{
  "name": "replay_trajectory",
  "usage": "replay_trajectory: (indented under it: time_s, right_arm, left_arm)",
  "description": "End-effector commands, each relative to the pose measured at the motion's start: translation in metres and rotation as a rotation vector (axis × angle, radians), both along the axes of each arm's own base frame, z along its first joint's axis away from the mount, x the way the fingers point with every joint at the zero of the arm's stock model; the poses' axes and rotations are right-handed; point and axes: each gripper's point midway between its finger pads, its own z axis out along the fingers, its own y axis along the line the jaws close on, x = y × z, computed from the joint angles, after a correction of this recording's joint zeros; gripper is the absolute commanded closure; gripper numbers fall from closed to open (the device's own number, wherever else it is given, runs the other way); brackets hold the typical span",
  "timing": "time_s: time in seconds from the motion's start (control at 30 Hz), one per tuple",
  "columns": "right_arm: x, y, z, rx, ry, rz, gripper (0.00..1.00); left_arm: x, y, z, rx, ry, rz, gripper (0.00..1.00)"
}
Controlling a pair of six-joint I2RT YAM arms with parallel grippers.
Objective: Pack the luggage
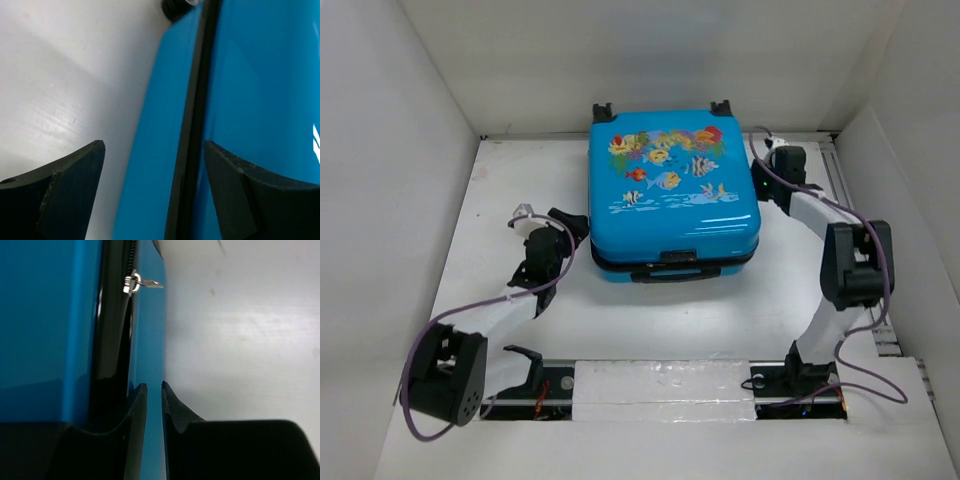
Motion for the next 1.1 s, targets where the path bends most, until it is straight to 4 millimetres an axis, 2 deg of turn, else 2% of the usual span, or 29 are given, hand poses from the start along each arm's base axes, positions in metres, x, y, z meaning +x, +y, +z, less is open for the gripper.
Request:
replay_trajectory:
  time_s: [0.0,0.03,0.07,0.1,0.13,0.17,0.2,0.23,0.3,0.33,0.37,0.4,0.43,0.47,0.5,0.6,0.63,0.67,0.7,0.73,0.77,0.8,0.83,0.87,0.93,0.97,1.0,1.03,1.07]
  right_arm:
    - [0.013,0.128,0.062,0.22,-0.14,0.398,0.74]
    - [0.022,0.135,0.081,0.234,-0.174,0.441,0.74]
    - [0.026,0.139,0.082,0.245,-0.166,0.46,0.71]
    - [0.03,0.143,0.07,0.252,-0.134,0.481,0.7]
    - [0.029,0.149,0.071,0.277,-0.123,0.521,0.69]
    - [0.035,0.159,0.085,0.288,-0.147,0.554,0.69]
    - [0.038,0.161,0.076,0.289,-0.129,0.572,0.65]
    - [0.038,0.163,0.076,0.297,-0.11,0.58,0.63]
    - [0.039,0.169,0.085,0.281,-0.133,0.616,0.58]
    - [0.038,0.166,0.08,0.264,-0.116,0.602,0.56]
    - [0.045,0.162,0.081,0.242,-0.127,0.57,0.54]
    - [0.042,0.16,0.08,0.231,-0.119,0.565,0.53]
    - [0.039,0.153,0.092,0.229,-0.139,0.556,0.51]
    - [0.037,0.15,0.094,0.218,-0.141,0.54,0.5]
    - [0.039,0.132,0.088,0.196,-0.137,0.484,0.49]
    - [0.033,0.118,0.12,0.198,-0.2,0.447,0.48]
    - [0.027,0.118,0.125,0.203,-0.207,0.458,0.46]
    - [0.022,0.118,0.146,0.201,-0.248,0.462,0.43]
    - [0.02,0.113,0.151,0.18,-0.253,0.446,0.42]
    - [0.021,0.106,0.152,0.152,-0.254,0.398,0.41]
    - [0.018,0.105,0.155,0.133,-0.267,0.387,0.38]
    - [0.013,0.1,0.168,0.116,-0.286,0.36,0.38]
    - [0.014,0.09,0.171,0.085,-0.3,0.303,0.34]
    - [0.008,0.088,0.166,0.071,-0.289,0.284,0.32]
    - [-0.006,0.083,0.186,0.062,-0.336,0.246,0.3]
    - [-0.015,0.079,0.175,0.065,-0.315,0.227,0.3]
    - [-0.023,0.078,0.176,0.078,-0.327,0.221,0.3]
    - [-0.036,0.081,0.203,0.113,-0.41,0.219,0.3]
    - [-0.05,0.091,0.204,0.139,-0.425,0.258,0.32]
  left_arm:
    - [-0.033,-0.035,-0.003,-0.058,-0.004,-0.179,0.26]
    - [-0.04,-0.038,0.005,-0.083,-0.031,-0.202,0.26]
    - [-0.046,-0.038,0.001,-0.088,-0.031,-0.217,0.27]
    - [-0.05,-0.04,0.001,-0.094,-0.035,-0.233,0.27]
    - [-0.054,-0.046,0.012,-0.122,-0.058,-0.268,0.28]
    - [-0.058,-0.047,0.009,-0.126,-0.056,-0.28,0.28]
    - [-0.064,-0.052,0.007,-0.141,-0.048,-0.295,0.28]
    - [-0.065,-0.054,0.015,-0.15,-0.075,-0.289,0.28]
    - [-0.076,-0.075,0.024,-0.144,-0.09,-0.333,0.28]
    - [-0.078,-0.08,0.03,-0.137,-0.091,-0.336,0.28]
    - [-0.082,-0.087,0.04,-0.119,-0.112,-0.328,0.26]
    - [-0.08,-0.089,0.061,-0.116,-0.144,-0.315,0.26]
    - [-0.081,-0.087,0.065,-0.091,-0.147,-0.303,0.24]
    - [-0.079,-0.078,0.085,-0.092,-0.2,-0.26,0.23]
    - [-0.076,-0.073,0.109,-0.098,-0.25,-0.235,0.2]
    - [-0.072,-0.053,0.153,-0.044,-0.34,-0.149,0.18]
    - [-0.071,-0.05,0.182,-0.06,-0.403,-0.132,0.15]
    - [-0.069,-0.045,0.194,-0.04,-0.427,-0.106,0.12]
    - [-0.067,-0.04,0.208,-0.039,-0.456,-0.075,0.11]
    - [-0.059,-0.031,0.212,-0.018,-0.455,-0.006,0.09]
    - [-0.052,-0.022,0.232,-0.021,-0.478,0.048,0.06]
    - [-0.043,-0.016,0.241,-0.006,-0.483,0.08,0.0]
    - [-0.016,0.0,0.234,0.043,-0.445,0.129,0.0]
    - [-0.003,0.007,0.255,0.028,-0.451,0.139,0.0]
    - [0.029,0.017,0.264,0.016,-0.45,0.086,0.0]
    - [0.065,0.028,0.24,-0.014,-0.373,0.042,0.0]
    - [0.082,0.033,0.255,-0.043,-0.376,0.027,0.0]
    - [0.098,0.036,0.251,-0.059,-0.356,0.006,0.0]
    - [0.128,0.042,0.219,-0.057,-0.275,-0.014,0.0]
